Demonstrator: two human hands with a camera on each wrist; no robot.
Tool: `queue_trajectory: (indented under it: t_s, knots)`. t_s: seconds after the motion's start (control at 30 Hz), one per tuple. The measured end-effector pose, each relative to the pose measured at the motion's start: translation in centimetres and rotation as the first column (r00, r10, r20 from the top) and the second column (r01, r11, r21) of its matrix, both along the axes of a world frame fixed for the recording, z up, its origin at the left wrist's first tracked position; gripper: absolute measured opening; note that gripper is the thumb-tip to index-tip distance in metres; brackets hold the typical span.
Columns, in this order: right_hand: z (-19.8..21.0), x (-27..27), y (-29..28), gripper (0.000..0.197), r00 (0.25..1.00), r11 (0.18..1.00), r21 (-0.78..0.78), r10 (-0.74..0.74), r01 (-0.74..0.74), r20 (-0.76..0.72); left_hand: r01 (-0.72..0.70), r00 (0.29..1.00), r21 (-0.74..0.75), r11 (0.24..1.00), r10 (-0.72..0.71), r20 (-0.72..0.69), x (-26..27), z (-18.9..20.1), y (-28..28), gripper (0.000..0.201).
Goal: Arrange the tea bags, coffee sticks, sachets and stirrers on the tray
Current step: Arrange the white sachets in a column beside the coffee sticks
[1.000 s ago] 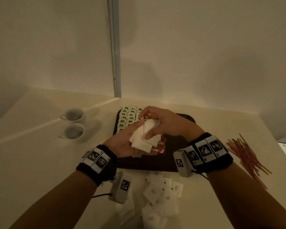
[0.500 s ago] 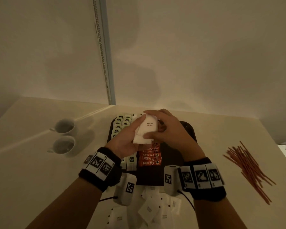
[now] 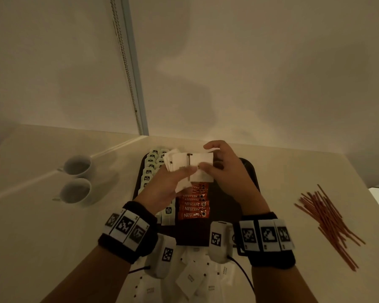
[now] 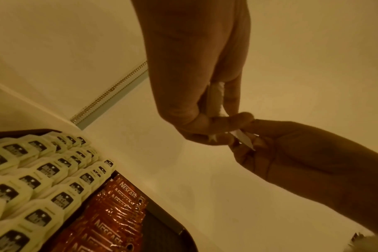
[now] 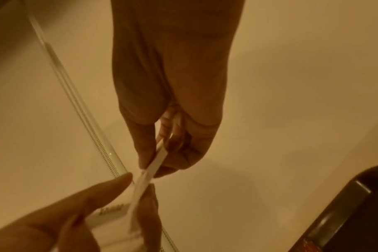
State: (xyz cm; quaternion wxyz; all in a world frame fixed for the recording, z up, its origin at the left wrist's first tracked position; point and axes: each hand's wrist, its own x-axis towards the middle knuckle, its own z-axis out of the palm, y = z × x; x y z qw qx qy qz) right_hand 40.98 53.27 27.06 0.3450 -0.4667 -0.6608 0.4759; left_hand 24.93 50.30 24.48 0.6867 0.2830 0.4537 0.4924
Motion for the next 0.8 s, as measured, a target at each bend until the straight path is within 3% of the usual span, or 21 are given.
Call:
queue_trajectory:
  t_s: [0.13, 0.2, 0.33, 0.47, 0.63, 0.8]
  knots:
    - [-0.2, 0.8, 0.1, 0.042, 0.994, 0.983, -0.143, 0.11, -0.113, -0.026, -0.019, 0.99, 0.028, 0.999, 0.023, -0.139, 0.2, -0.3, 0.5, 0.019]
    - [-0.5, 1.0, 0.2, 0.041, 0.998, 0.986, -0.155, 0.065, -0.068, -0.024, -0.036, 0.985, 0.042, 0.998, 0.043, -0.167, 0.5, -0.4, 0.7, 0.021]
    - [-1.8, 1.1, 0.1, 0.038, 0.996, 0.97, -0.24, -0.001, -0.022, -0.094, -0.15, 0.984, 0.013, 0.989, 0.151, -0.093, 1.0, -0.9, 1.1, 0.021]
    - [-2.1, 1.3, 0.6, 0.028, 0.942, 0.951, -0.269, -0.22, 0.15, -0.253, -0.007, 0.987, -0.038, 0.999, 0.001, -0.159, 1.2, -1.7, 0.9, 0.029]
    - [-2.4, 1.3, 1.1, 0.014, 0.985, 0.978, -0.172, -0.138, 0.119, -0.105, -0.049, 0.99, -0.013, 0.999, 0.047, -0.13, 1.5, -2.3, 1.3, 0.025]
    - [-4.5, 1.3, 1.2, 0.021, 0.995, 0.965, -0.256, -0.074, 0.056, -0.06, -0.134, 0.987, -0.022, 0.991, 0.131, -0.096, 2.1, -3.2, 1.5, 0.021]
